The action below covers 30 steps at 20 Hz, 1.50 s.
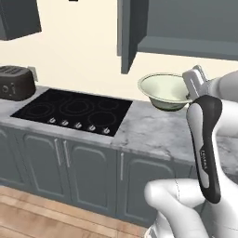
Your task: Pick up the bowls from the cabinet and place each bowl in front of a stool on the dining counter.
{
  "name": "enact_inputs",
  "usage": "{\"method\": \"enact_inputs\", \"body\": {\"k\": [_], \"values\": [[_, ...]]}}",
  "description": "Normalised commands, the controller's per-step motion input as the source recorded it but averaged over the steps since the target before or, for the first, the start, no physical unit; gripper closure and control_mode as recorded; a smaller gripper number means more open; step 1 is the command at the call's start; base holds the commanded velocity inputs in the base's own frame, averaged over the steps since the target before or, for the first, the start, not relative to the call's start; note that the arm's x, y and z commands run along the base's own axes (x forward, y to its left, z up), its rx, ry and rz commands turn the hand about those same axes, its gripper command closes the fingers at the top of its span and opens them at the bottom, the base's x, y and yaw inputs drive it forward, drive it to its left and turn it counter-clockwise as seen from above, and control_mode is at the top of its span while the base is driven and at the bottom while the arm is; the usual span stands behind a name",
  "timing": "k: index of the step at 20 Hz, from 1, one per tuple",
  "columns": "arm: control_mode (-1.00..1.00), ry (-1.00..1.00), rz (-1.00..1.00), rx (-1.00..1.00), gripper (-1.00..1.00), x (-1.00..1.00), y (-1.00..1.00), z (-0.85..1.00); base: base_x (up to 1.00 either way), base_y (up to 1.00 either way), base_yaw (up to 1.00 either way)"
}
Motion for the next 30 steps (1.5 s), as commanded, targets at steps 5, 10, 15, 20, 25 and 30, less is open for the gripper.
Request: {"method": "enact_inputs", "body": {"k": [5, 10, 15, 20, 25, 30], "values": [[1.0, 0.0, 0.0, 0.0, 1.0, 0.0, 0.0, 0.0, -0.99, 0.0, 0.45], [1.0, 0.0, 0.0, 0.0, 1.0, 0.0, 0.0, 0.0, -0.98, 0.0, 0.49], [1.0, 0.0, 0.0, 0.0, 1.0, 0.0, 0.0, 0.0, -1.0, 0.0, 0.52], [1.0, 0.0, 0.0, 0.0, 1.0, 0.0, 0.0, 0.0, -1.0, 0.0, 0.47], [1.0, 0.0, 0.0, 0.0, 1.0, 0.0, 0.0, 0.0, -1.0, 0.0, 0.41], [1.0, 0.0, 0.0, 0.0, 1.0, 0.0, 0.0, 0.0, -1.0, 0.0, 0.38]]}}
